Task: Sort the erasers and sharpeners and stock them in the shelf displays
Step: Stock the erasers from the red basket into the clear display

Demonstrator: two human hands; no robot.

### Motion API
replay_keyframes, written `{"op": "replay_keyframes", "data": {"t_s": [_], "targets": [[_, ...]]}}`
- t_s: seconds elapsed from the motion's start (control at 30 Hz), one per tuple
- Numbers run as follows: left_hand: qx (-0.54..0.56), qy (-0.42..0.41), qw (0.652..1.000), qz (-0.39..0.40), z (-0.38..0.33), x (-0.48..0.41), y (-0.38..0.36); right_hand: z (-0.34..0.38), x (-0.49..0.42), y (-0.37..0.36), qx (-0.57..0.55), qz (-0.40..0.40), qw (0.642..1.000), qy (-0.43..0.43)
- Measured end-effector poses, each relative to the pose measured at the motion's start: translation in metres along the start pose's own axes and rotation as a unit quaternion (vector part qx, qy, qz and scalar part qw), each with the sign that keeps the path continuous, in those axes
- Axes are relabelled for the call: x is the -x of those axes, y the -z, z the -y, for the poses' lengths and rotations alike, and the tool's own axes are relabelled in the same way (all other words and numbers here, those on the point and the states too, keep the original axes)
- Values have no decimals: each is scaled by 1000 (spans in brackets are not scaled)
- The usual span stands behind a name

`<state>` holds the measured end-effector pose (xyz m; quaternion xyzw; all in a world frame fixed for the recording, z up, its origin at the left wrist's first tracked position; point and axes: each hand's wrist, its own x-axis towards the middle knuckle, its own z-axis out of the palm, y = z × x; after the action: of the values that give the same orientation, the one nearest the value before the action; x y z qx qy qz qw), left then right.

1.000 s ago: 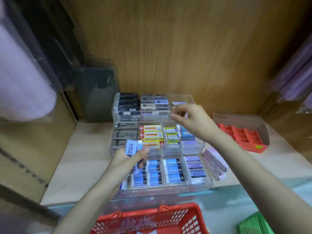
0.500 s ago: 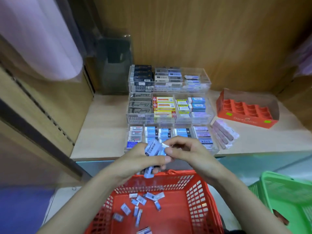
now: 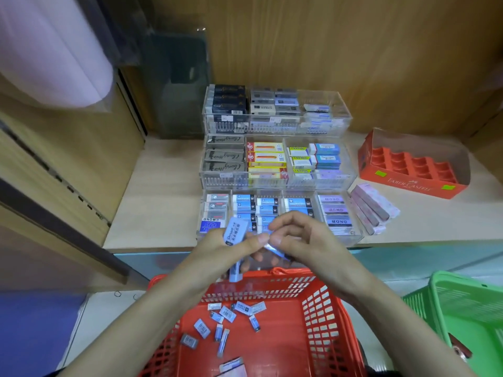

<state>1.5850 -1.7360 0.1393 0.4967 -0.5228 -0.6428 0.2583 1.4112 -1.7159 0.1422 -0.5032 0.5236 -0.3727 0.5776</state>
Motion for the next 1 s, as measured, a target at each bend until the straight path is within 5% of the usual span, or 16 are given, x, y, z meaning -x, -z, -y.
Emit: {"op": "replay_keyframes", "data": {"t_s": [0.37,0.6,1.0], "targets": [[31,32,995,-85,16,-1,14,-23,-10,-4,220,-60,964,138],[90,22,983,-160,14,-6,30,-33,-50,-5,430,-192,872,131],[227,60,965,-118,12,-6,50,-44,-83,-32,510,-212,828,98]]}}
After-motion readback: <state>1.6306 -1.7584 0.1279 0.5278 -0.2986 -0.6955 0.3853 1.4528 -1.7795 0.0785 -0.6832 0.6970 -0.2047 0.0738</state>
